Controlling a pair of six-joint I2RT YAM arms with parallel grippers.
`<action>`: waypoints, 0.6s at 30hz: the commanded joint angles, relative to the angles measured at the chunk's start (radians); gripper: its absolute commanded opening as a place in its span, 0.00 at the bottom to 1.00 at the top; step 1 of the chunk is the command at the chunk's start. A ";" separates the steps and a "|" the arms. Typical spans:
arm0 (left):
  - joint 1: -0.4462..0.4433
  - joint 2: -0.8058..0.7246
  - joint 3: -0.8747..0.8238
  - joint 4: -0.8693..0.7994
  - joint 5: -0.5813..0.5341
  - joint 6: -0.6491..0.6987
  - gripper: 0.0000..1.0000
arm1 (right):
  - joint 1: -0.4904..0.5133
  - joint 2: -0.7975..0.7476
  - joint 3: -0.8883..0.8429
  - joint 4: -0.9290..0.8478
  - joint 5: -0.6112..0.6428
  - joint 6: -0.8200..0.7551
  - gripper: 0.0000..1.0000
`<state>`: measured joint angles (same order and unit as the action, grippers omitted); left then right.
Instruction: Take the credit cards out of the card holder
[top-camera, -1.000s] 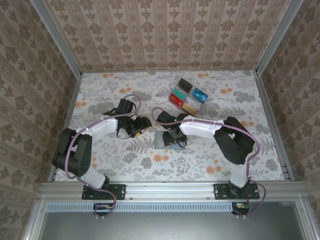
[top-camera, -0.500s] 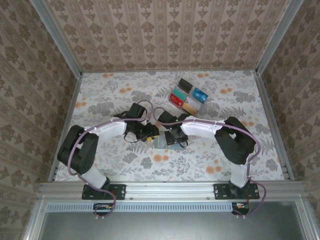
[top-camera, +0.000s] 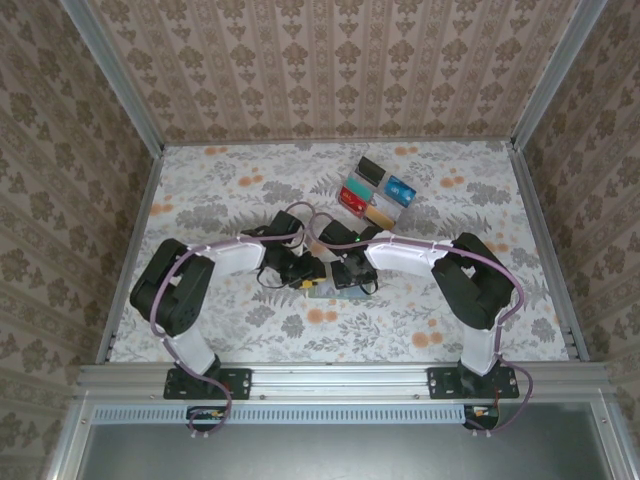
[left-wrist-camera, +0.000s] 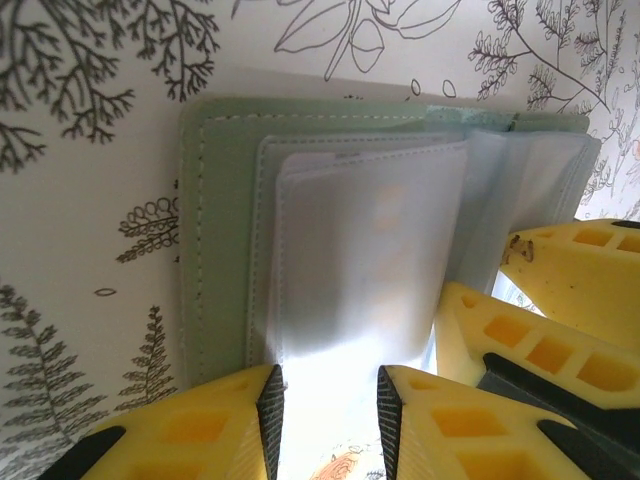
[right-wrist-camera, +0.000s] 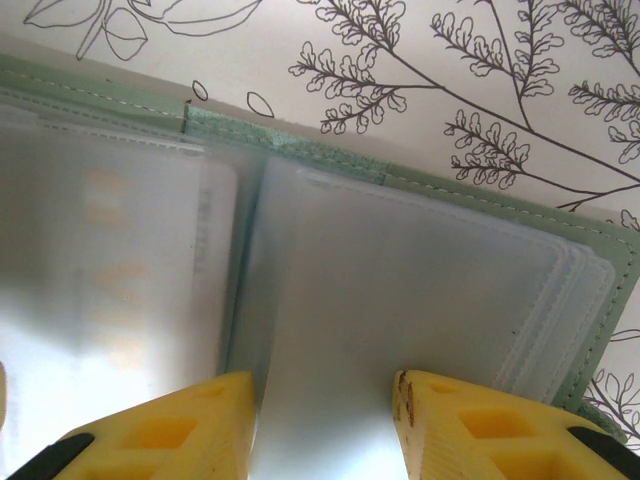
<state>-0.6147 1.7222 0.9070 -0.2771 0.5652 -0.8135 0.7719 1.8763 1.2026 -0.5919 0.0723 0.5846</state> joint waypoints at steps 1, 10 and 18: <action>-0.003 0.017 0.025 -0.018 -0.009 -0.009 0.34 | -0.007 0.048 -0.044 0.010 -0.040 0.020 0.43; -0.007 0.026 0.028 -0.068 -0.055 0.010 0.34 | -0.009 0.062 -0.045 0.010 -0.048 0.020 0.43; -0.018 0.056 0.040 -0.035 -0.011 0.008 0.33 | -0.009 0.101 -0.034 -0.007 -0.057 0.025 0.43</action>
<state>-0.6167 1.7466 0.9298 -0.3073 0.5323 -0.8124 0.7681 1.8812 1.2045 -0.5930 0.0658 0.5846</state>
